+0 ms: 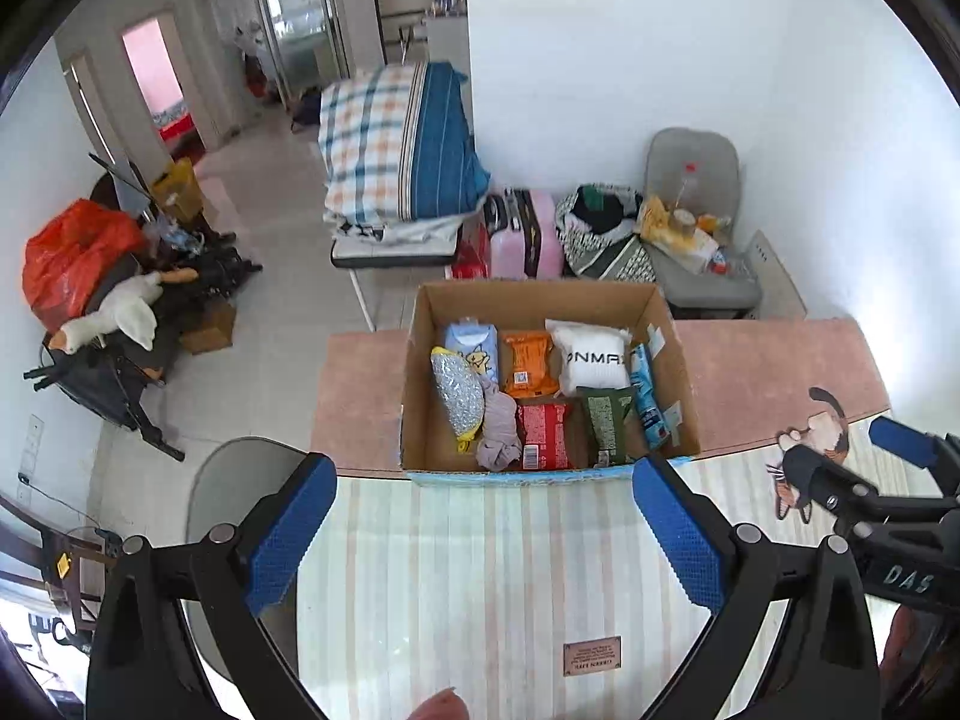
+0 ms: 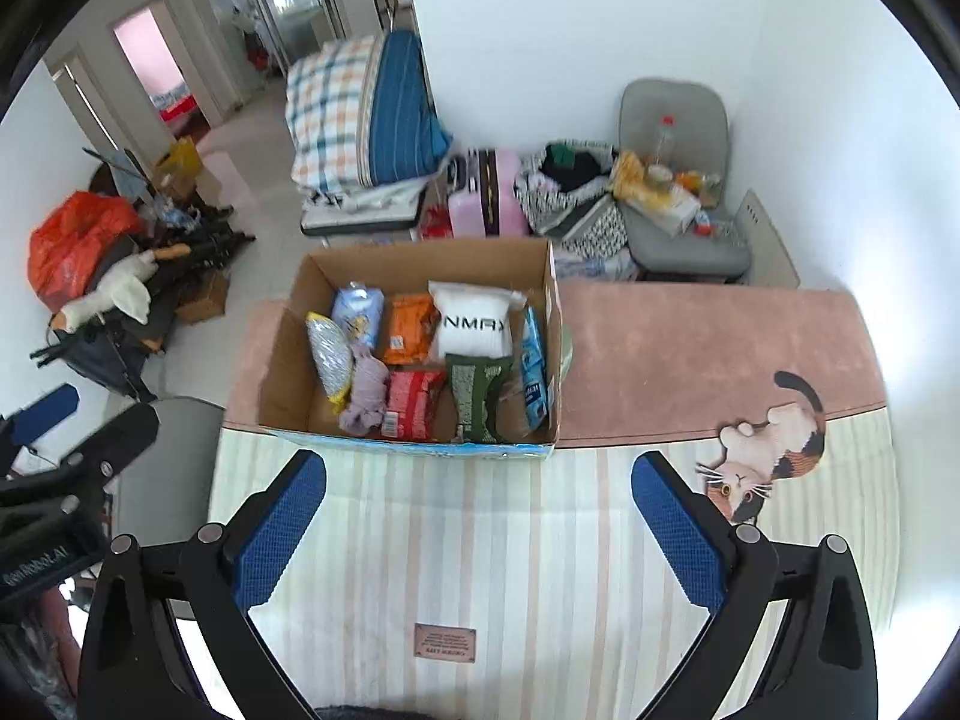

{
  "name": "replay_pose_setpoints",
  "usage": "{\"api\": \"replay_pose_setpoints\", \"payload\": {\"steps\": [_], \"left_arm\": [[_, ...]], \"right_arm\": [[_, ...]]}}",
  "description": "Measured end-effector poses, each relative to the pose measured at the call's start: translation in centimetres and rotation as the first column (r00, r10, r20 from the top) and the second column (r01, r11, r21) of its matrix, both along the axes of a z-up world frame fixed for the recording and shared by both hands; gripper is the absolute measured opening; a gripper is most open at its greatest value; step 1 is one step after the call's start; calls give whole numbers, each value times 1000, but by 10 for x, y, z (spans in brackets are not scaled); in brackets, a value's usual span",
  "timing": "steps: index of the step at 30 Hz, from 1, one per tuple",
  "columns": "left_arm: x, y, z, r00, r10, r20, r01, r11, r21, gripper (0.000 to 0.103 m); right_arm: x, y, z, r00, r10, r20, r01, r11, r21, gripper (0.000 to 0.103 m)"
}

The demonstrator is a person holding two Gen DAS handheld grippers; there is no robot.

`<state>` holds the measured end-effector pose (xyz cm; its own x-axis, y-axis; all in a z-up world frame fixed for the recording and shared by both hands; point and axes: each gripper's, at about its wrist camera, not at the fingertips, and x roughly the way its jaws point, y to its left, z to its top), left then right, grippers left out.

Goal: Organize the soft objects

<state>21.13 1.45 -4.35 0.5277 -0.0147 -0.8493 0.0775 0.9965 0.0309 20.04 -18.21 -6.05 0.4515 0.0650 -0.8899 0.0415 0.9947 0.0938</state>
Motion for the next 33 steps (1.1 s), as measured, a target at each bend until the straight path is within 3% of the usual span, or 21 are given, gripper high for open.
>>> {"api": "replay_pose_setpoints", "payload": {"steps": [6, 15, 23, 33], "left_arm": [[-40, 11, 27, 1000, 5, -4, -5, 998, -56, 101], [-79, 16, 55, 999, 1, 36, 1, 999, -52, 101], [-90, 16, 61, 999, 3, 45, -1, 999, -50, 101], [-84, 10, 68, 996, 15, 91, -11, 999, -42, 101]], "right_arm": [[-51, 2, 53, 997, -14, 79, 13, 1000, 10, 103], [-110, 9, 102, 986, -27, 164, 34, 999, -35, 103], [-137, 11, 124, 983, -11, 185, 23, 998, -61, 103], [-128, 5, 122, 980, -27, 198, 43, 996, -79, 103]]}}
